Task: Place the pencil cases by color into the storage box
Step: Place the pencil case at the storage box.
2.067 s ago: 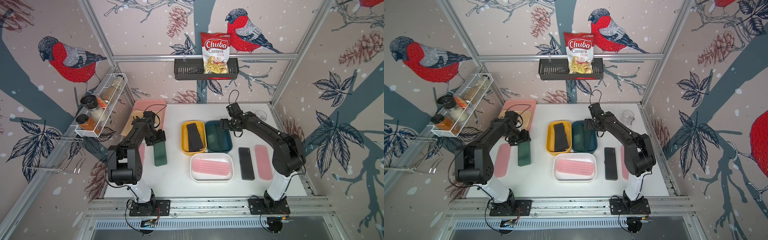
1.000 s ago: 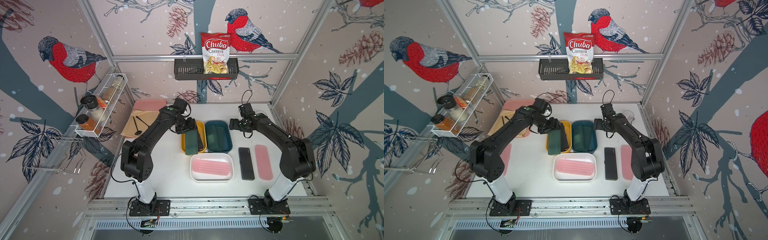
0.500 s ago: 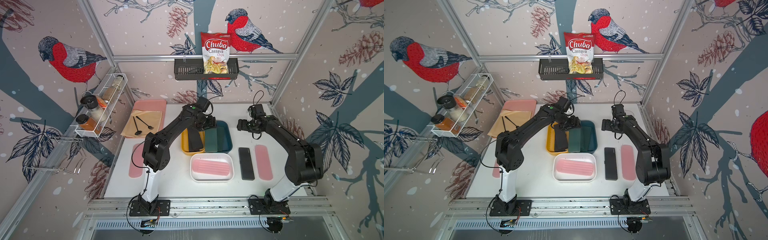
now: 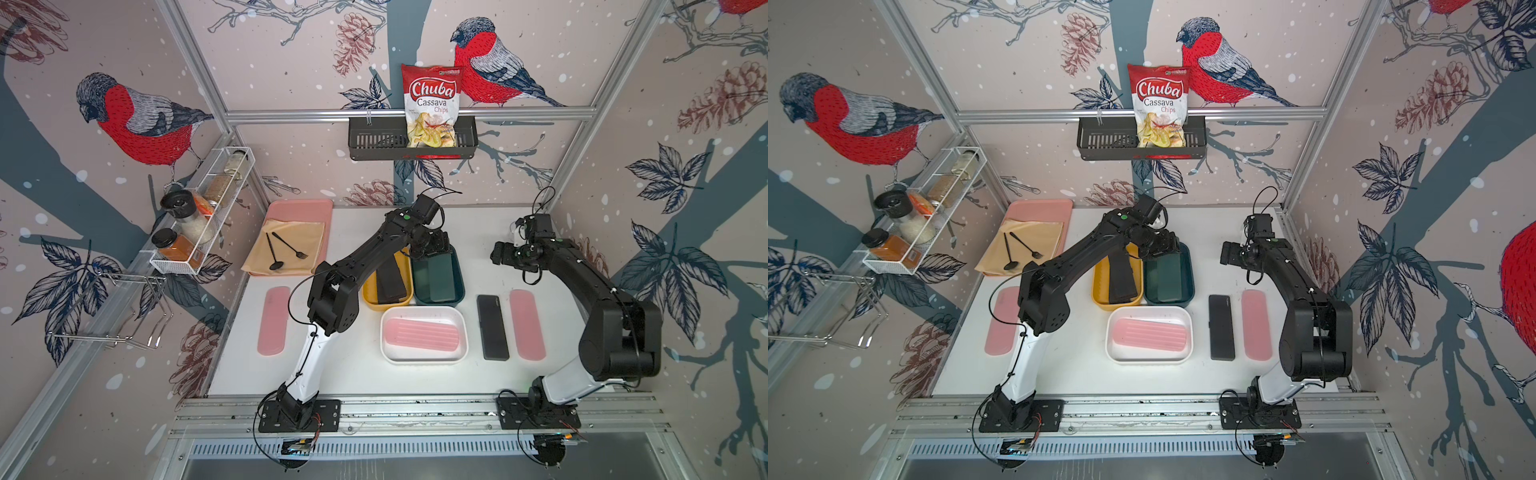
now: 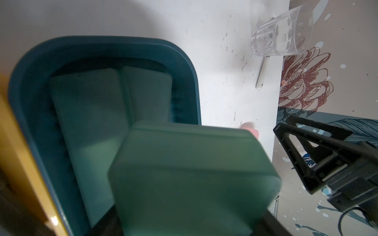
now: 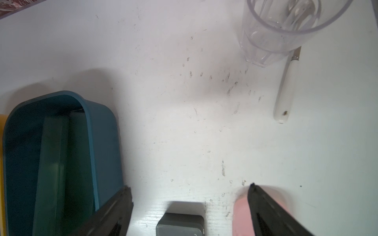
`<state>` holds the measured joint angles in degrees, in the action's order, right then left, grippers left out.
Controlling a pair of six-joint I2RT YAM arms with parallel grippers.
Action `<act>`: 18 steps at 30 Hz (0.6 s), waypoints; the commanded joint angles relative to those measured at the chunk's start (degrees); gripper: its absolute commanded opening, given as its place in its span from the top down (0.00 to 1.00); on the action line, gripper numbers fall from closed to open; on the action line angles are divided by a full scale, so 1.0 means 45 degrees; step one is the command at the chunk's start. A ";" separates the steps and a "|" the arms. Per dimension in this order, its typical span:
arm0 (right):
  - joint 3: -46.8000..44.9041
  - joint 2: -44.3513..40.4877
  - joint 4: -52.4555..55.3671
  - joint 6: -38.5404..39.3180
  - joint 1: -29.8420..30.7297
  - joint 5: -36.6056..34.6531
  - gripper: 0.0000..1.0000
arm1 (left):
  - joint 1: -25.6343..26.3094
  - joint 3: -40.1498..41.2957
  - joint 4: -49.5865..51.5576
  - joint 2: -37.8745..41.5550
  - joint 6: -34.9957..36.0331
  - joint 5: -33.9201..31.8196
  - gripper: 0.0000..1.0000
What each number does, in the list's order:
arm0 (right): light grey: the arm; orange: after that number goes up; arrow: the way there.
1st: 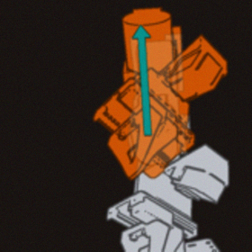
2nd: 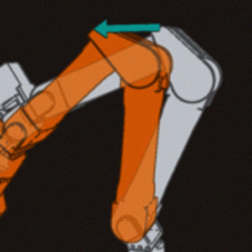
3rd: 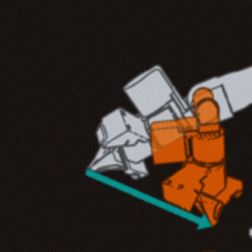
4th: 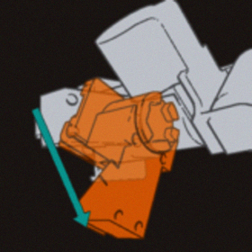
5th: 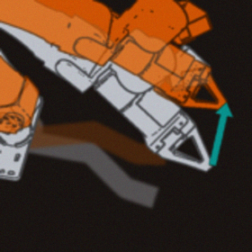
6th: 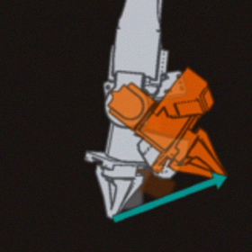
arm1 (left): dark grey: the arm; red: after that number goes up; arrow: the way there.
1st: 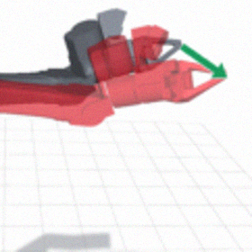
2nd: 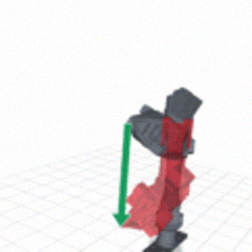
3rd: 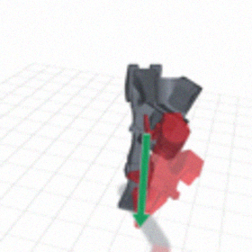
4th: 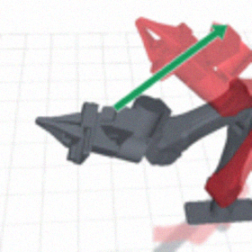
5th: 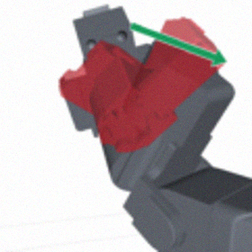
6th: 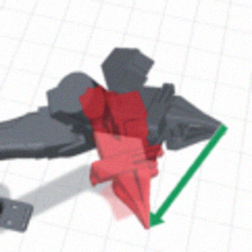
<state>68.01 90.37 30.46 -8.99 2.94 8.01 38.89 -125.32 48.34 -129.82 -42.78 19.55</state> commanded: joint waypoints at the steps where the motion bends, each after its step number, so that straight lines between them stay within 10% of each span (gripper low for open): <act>1: -0.0096 -0.0136 -0.0324 0.0236 -0.0105 0.0421 0.08 | 0.0087 -0.0257 -0.0757 -0.0285 -0.0434 0.0329 0.42; 18: -0.0144 0.0040 -0.0453 0.0192 -0.0321 0.0660 0.08 | 0.0082 -0.0746 -0.0997 -0.1344 -0.0118 -0.0506 0.41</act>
<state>67.13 90.37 29.30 -8.91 1.63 10.46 39.18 -128.07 45.23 -135.50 -44.64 19.16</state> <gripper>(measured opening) 0.916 0.728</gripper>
